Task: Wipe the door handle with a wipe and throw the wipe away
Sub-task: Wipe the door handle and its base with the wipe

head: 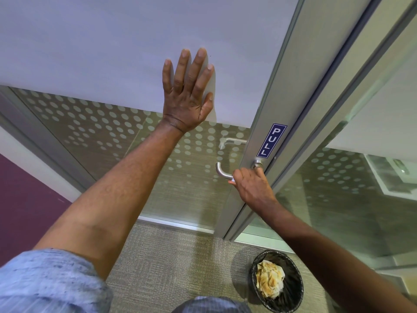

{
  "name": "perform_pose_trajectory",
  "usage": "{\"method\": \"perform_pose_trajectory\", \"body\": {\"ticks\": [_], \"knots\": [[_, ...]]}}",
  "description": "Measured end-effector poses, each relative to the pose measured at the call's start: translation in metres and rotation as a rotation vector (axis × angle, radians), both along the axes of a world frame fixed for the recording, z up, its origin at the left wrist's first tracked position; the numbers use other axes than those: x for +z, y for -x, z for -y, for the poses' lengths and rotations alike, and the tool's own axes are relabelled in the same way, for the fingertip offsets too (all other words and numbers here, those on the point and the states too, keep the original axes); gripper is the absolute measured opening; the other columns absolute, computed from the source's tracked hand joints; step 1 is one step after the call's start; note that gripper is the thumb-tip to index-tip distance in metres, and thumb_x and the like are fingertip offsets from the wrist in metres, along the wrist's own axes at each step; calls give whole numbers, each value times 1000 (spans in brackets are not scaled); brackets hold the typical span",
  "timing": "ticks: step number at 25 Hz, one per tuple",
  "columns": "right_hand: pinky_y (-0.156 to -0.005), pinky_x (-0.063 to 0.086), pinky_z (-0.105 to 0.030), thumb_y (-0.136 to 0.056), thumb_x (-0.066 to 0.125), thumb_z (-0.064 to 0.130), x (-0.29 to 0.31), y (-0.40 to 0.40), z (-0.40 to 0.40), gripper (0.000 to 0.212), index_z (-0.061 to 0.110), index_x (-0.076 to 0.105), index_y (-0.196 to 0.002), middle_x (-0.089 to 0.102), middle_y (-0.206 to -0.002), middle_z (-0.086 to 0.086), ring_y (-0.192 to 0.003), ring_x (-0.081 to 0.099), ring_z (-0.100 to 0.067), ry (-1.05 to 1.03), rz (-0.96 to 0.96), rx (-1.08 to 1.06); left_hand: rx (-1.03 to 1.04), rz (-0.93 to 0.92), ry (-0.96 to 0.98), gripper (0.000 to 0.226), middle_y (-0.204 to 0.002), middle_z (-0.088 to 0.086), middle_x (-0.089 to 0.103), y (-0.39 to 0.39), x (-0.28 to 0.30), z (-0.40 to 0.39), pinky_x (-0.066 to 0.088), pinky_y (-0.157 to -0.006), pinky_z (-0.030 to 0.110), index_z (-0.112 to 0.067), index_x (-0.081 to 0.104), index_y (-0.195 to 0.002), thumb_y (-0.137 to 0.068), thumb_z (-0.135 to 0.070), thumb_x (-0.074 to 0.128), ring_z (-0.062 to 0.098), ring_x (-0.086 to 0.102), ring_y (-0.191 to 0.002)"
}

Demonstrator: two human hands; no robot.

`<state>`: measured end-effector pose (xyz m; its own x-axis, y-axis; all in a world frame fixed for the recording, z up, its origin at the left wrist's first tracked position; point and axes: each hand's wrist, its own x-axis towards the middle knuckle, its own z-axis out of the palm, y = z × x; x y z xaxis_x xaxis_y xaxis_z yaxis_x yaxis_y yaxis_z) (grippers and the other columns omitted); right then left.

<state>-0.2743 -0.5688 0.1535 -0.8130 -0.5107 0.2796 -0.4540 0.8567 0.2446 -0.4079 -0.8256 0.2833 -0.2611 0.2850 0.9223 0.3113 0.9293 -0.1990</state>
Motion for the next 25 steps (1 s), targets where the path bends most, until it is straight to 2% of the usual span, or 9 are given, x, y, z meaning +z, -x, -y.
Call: {"method": "perform_pose_trajectory", "body": {"ticks": [3,6,8,10,13,16,20,22,25], "knots": [[-86,35,-40,-108,37,28,-15,-5,-11,21,14,52,-110,48,-90,-4,-81,50,-25,52,-74,-8,0,-7,4,58,-164,16,26,1,1,-1,-4,-130,55,-16,26,-158,-106,-38,39,44,23,-151],[-94,36,-44,-104,35,35,-23,-10,-20,36,13,51,-127,54,-104,-6,-97,52,-28,65,-75,-18,-2,-6,1,58,-163,16,27,0,1,-1,-4,-130,55,-15,26,-158,-106,-38,40,45,24,-150],[-100,34,-47,-99,40,33,-25,-14,-27,42,13,50,-135,56,-119,-8,-116,51,-30,46,-77,-29,-2,-8,-1,58,-163,16,26,0,-1,-1,-5,-130,55,-15,26,-158,-106,-38,40,45,24,-150],[-101,32,-47,-95,47,29,-21,-18,-34,46,16,49,-139,52,-132,-7,-127,47,-30,19,-75,-68,-6,-11,-5,58,-163,16,26,-1,-1,0,-5,-130,54,-16,26,-158,-106,-38,40,45,24,-150],[-93,34,-44,-95,46,19,-12,-23,-38,43,18,50,-138,51,-135,-8,-119,46,-31,10,-53,-132,-5,-11,-2,58,-163,17,27,-1,0,0,-5,-130,55,-16,26,-158,-106,-38,40,46,25,-149],[-81,36,-40,-92,40,8,-1,-25,-32,40,17,54,-128,54,-127,-7,-102,49,-29,1,-32,-158,-4,-8,-4,59,-163,17,27,-2,1,-1,-5,-130,55,-16,25,-158,-105,-38,41,46,25,-149],[-79,37,-37,-98,58,22,22,-21,-17,15,22,60,-113,58,-110,-2,-92,58,-23,-62,93,-217,-16,-1,-9,59,-163,17,25,-2,2,-1,-5,-130,55,-16,24,-158,-106,-39,39,45,23,-150],[-70,38,-34,-99,59,22,33,-19,-11,19,24,61,-117,63,-111,-1,-83,66,-21,-131,191,-240,-13,-3,-11,59,-163,17,26,-1,2,0,-5,-130,55,-16,24,-159,-106,-39,38,45,22,-150],[-58,36,-32,-88,57,-1,40,-17,3,40,21,59,-121,66,-112,-3,-79,70,-24,-53,296,-281,-7,-8,-1,60,-163,17,26,0,1,0,-4,-130,55,-17,23,-160,-106,-40,37,45,22,-151]]}}
